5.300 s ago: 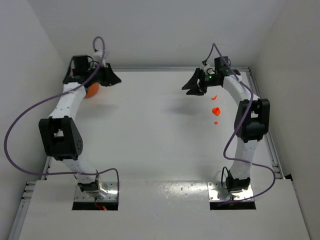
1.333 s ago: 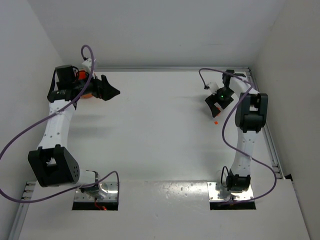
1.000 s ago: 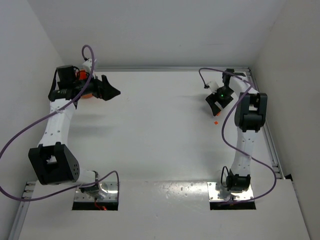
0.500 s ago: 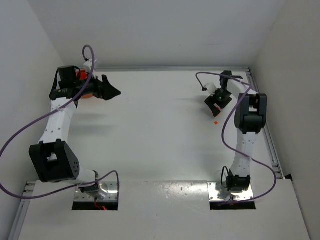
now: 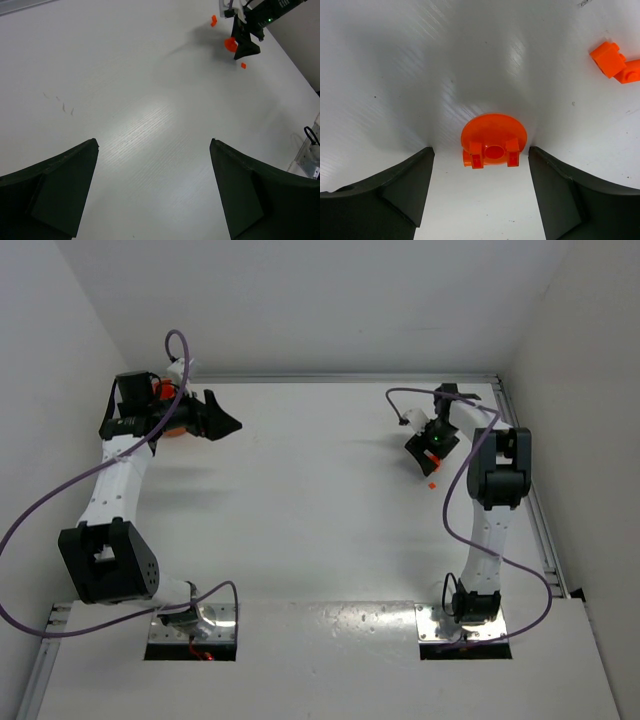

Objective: Sort the legos into containers by color

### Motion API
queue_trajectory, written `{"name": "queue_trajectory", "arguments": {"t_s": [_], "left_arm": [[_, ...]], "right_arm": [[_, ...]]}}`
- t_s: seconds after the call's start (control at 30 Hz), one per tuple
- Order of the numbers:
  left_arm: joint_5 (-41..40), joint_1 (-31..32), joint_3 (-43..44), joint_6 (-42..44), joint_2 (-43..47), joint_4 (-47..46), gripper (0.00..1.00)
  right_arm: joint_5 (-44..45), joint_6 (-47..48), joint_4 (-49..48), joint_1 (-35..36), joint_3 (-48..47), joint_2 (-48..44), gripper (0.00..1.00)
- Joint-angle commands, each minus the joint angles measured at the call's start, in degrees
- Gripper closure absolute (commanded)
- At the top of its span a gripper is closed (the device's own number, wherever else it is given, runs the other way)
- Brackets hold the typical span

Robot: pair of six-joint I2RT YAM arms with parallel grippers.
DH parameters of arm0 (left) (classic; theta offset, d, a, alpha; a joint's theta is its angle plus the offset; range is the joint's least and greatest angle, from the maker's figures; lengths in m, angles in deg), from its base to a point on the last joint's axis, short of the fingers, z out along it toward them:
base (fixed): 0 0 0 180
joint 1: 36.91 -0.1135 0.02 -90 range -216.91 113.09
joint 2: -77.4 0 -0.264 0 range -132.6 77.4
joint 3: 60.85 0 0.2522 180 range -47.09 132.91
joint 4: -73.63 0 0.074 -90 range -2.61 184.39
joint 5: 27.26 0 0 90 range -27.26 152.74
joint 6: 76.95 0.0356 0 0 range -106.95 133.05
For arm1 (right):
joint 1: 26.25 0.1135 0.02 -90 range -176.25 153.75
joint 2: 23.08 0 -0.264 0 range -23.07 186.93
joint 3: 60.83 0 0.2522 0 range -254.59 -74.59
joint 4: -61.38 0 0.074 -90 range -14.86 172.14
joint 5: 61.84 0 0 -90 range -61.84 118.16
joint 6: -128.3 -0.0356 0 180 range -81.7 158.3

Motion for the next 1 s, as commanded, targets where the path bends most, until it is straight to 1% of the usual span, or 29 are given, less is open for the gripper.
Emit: {"name": "queue_trajectory", "arguments": {"t_s": [0.0, 0.2, 0.23, 0.33, 0.43, 0.53, 0.57, 0.63, 0.67, 0.77, 0.8, 0.83, 0.97], "left_arm": [[2.1, 0.2, 2.2, -0.3, 0.1, -1.6, 0.00], [2.1, 0.2, 2.2, -0.3, -0.4, -1.6, 0.00], [2.1, 0.2, 2.2, -0.3, -0.4, -1.6, 0.00], [2.1, 0.2, 2.2, -0.3, -0.4, -1.6, 0.00], [2.1, 0.2, 2.2, -0.3, -0.4, -1.6, 0.00], [2.1, 0.2, 2.2, -0.3, -0.4, -2.2, 0.00], [2.1, 0.2, 1.7, -0.3, -0.4, -2.2, 0.00], [2.7, 0.2, 1.7, -0.3, -0.4, -2.2, 0.00], [2.7, 0.2, 1.7, -0.3, -0.4, -2.2, 0.00], [3.2, 0.7, 1.7, -0.3, -1.0, -2.2, 0.00], [3.2, 0.7, 1.7, -0.3, -1.0, -2.2, 0.00], [3.2, 0.7, 1.7, -0.3, -1.0, -2.2, 0.00], [2.7, 1.8, 0.4, 0.2, -1.0, -2.2, 0.00]], "right_arm": [[-1.3, 0.3, -1.9, 1.1, 2.0, 3.1, 0.24], [-0.8, -0.3, -1.9, 1.6, 0.9, 3.7, 0.29], [-0.8, -0.3, -2.5, 1.6, 0.9, 3.7, 0.32], [-0.8, -0.3, -2.5, 2.1, 0.9, 4.2, 0.38], [-0.8, -0.3, -2.5, 2.1, 1.4, 4.2, 0.51], [-1.4, -0.8, -1.8, 2.1, 1.4, 4.2, 0.56], [-2.3, -1.4, -1.8, 2.1, 1.4, 4.2, 0.60], [-4.0, -1.9, -0.5, 2.1, 1.4, 2.7, 0.64], [-4.6, -1.9, -0.5, 2.1, 1.9, 2.7, 0.69], [-7.4, -2.5, 2.2, 2.7, 1.9, 0.0, 0.76], [-8.8, -3.1, 2.2, 2.7, 1.9, -0.8, 0.81], [-9.4, -3.1, 3.6, 2.7, 1.9, -1.5, 0.83], [-13.4, -3.6, 6.6, 3.2, 1.9, -5.1, 0.86]]}}
